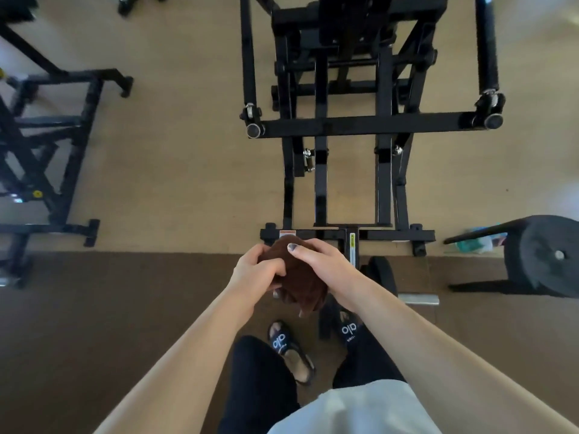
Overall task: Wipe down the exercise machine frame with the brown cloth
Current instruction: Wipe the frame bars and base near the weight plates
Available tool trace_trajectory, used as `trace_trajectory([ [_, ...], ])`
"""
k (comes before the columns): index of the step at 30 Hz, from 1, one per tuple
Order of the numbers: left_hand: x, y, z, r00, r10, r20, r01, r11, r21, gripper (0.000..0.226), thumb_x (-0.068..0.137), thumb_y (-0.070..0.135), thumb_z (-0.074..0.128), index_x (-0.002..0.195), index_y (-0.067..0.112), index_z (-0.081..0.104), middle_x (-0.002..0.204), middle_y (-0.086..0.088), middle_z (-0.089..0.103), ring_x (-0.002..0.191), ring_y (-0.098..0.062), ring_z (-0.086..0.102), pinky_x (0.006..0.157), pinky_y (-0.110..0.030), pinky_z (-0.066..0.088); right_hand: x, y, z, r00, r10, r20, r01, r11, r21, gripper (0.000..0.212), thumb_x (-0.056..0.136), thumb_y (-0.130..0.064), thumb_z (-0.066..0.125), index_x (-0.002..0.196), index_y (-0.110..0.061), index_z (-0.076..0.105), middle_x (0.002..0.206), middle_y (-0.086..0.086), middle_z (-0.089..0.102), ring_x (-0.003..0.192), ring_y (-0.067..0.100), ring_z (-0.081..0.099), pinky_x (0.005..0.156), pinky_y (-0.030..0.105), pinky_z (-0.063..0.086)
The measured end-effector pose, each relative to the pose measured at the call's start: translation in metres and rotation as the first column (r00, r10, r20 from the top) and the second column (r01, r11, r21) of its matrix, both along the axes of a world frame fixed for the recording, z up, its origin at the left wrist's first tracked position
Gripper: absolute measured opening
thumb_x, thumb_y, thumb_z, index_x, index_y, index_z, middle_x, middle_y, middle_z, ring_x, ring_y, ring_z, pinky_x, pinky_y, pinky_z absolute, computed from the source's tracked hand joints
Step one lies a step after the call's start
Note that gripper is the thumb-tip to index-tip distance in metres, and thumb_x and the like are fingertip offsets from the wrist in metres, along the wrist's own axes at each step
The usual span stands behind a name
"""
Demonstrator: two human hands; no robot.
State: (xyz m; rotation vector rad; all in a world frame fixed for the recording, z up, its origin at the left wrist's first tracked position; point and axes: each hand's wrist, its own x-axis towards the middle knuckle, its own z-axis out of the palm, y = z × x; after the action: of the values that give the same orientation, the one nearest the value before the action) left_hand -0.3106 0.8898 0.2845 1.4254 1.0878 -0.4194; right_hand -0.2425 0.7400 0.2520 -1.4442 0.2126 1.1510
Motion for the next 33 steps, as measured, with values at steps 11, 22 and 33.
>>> trace_trajectory([
  [11,0.059,0.165,-0.063,0.981,-0.196,-0.01,0.193,0.973,-0.123,0.016,0.081,0.005,0.06,0.096,0.009,0.065,0.099,-0.01,0.069,0.095,-0.024,0.069,0.085,-0.039,0.062,0.006,0.159,-0.053,0.946,-0.323,0.017,0.322,0.939,-0.121,0.041,0.092,-0.058,0.069,0.12,-0.029,0.065,0.114,-0.002,0.073,0.103,0.016,0.072,0.094,0.041,0.06],
  [22,0.087,0.253,-0.069,0.817,-0.573,-0.066,0.554,0.811,-0.186,0.024,0.092,0.034,0.065,0.107,0.016,0.068,0.11,-0.007,0.072,0.102,-0.019,0.07,0.088,-0.039,0.061,-0.033,0.255,-0.059,0.725,-0.677,0.127,0.68,0.673,-0.29,0.019,0.092,-0.054,0.07,0.102,-0.038,0.067,0.098,-0.007,0.074,0.089,0.012,0.074,0.081,0.035,0.064],
  [33,0.207,0.218,-0.084,0.235,-0.967,-0.095,0.839,0.153,0.523,0.042,0.096,0.046,0.059,0.133,0.032,0.046,0.129,0.008,0.057,0.111,-0.014,0.059,0.088,-0.035,0.049,0.023,0.223,-0.107,0.429,-0.89,0.154,0.883,0.378,-0.278,0.032,0.095,-0.05,0.068,0.118,-0.029,0.061,0.11,0.0,0.068,0.101,0.022,0.069,0.095,0.049,0.059],
])
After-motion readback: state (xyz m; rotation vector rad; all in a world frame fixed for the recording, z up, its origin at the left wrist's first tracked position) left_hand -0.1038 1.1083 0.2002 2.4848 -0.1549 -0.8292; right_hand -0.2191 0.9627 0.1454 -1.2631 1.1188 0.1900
